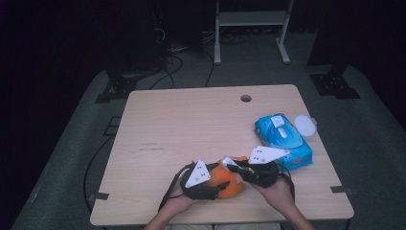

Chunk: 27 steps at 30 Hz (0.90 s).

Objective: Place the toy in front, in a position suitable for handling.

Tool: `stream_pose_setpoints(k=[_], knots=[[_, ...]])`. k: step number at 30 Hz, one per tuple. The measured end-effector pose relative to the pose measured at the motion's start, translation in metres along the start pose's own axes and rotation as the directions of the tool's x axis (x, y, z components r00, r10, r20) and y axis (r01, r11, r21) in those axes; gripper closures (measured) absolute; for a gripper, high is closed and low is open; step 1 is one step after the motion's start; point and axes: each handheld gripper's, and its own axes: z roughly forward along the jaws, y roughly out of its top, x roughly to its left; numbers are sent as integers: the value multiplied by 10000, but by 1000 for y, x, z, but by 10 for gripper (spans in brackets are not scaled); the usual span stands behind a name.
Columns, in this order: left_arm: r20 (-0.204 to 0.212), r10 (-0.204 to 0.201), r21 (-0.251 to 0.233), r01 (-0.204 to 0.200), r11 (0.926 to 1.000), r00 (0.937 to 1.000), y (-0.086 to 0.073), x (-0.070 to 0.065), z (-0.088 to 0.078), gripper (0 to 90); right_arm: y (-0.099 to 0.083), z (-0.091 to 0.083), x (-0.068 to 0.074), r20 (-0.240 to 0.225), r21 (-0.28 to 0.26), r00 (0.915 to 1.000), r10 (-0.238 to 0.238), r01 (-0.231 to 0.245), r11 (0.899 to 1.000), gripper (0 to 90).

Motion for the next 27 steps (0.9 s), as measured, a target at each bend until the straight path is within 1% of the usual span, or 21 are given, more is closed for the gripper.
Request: stream_pose_setpoints(k=[1,2,3,4,5,6,7,8,9,11,13,14,15,16,19,21,23,24,25,26,27], knots=[[-36,-9,19,9,10000,10000,0,0,0,334,1,3,2,61,91,9999,-154,153,9998,810],[-56,18,5,-18,10000,10000,0,-1,0,335,0,4,0,81,142,9999,-112,111,9998,810],[-69,29,-1,-29,10000,10000,0,-2,0,337,-4,5,-5,26,154,9999,158,-159,9998,810],[-106,53,14,-53,10000,9999,0,-2,1,340,-8,5,-11,116,199,9995,296,-298,9994,810],[-104,103,5,-102,9999,9999,1,-3,2,340,-12,4,-16,307,295,9986,430,-439,9986,810],[-105,151,-1,-151,9999,9998,1,-4,2,340,-14,2,-21,456,288,9967,671,-685,9972,810],[-100,238,34,-238,9997,9997,2,-4,2,340,-15,0,-23,606,326,9955,735,-756,9966,810],[-85,274,63,-273,9996,9996,2,-4,2,340,-14,-2,-22,741,335,9949,691,-717,9969,810],[-84,283,42,-283,9996,9996,2,-4,2,340,-12,-3,-18,767,255,9953,596,-617,9978,811],[-82,148,3,-148,9999,9999,1,-3,3,339,-5,-1,-5,591,177,9979,279,-290,9994,810],[-103,127,12,-127,9999,9999,1,-3,3,340,0,6,8,273,173,9994,-221,216,9996,809],[-132,137,15,-137,9999,9998,1,-3,3,340,3,8,13,242,261,9985,-484,478,9985,809],[-150,144,-3,-144,9999,9998,1,-3,2,340,4,10,15,336,354,9970,-703,691,9970,810],[-136,116,-8,-117,9999,9998,1,-3,2,341,3,11,14,378,422,9967,-722,706,9966,810],[-134,203,-20,-203,9998,9997,2,-5,4,340,-4,8,0,487,499,9983,-329,305,9983,811],[40,180,-146,-179,9997,9998,3,-5,4,320,-8,6,-6,397,413,9992,-22,6,9991,811],[396,-226,-425,243,9988,9990,2,0,3,249,-10,4,-7,293,411,9995,113,-125,9991,811],[557,-411,-498,439,9978,9976,2,3,1,211,-10,4,-7,330,416,9994,69,-83,9991,811],[477,-620,-487,643,9967,9969,1,6,1,182,-11,3,-8,331,437,9994,52,-67,9990,811],[402,-820,-348,834,9959,9958,-1,9,1,114,-11,3,-8,382,426,9993,50,-67,9991,811],[568,-1101,-406,1124,9928,9923,-3,12,0,94,-12,2,-10,428,424,9990,87,-105,9990,811]])
